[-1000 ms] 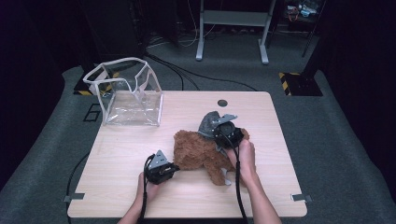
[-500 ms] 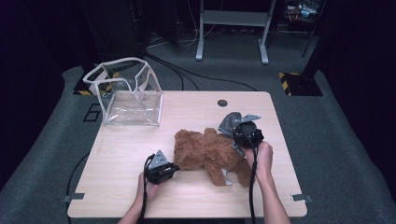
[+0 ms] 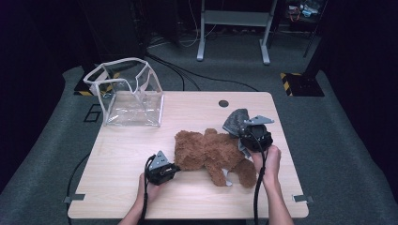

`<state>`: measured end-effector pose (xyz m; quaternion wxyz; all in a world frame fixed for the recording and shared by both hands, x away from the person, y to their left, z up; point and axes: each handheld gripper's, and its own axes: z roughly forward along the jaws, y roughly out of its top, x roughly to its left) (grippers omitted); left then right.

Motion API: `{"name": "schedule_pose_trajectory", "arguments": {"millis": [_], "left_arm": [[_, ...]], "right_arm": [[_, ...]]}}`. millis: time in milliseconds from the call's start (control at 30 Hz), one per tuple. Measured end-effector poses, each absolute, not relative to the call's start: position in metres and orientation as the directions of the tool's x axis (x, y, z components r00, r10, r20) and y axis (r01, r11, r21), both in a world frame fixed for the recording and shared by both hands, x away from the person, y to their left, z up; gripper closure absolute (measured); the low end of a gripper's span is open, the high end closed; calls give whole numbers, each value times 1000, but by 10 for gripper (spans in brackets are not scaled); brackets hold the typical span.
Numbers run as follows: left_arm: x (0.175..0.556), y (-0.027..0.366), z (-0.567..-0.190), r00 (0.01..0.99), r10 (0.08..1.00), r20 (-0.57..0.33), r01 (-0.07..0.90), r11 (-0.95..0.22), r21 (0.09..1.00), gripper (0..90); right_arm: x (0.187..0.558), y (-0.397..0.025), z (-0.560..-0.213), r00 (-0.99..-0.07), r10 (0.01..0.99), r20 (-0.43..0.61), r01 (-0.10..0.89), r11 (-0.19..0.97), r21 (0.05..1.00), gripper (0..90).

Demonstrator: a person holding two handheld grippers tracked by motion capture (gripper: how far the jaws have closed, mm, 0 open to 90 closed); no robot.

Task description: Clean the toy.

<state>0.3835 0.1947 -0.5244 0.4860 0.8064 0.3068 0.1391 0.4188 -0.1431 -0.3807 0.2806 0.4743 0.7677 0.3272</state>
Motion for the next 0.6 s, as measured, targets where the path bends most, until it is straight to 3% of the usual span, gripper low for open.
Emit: {"name": "schedule_pose_trajectory", "arguments": {"millis": [367, 600], "left_arm": [[383, 194, -525, 772, 631, -74, 359, -338, 870, 820], [383, 195, -524, 772, 631, -72, 356, -337, 872, 819]], "right_arm": [[400, -73, -381, -586, 804, -104, 455, 433, 778, 710], [408, -55, -409, -612, 780, -126, 485, 497, 720, 711]]}}
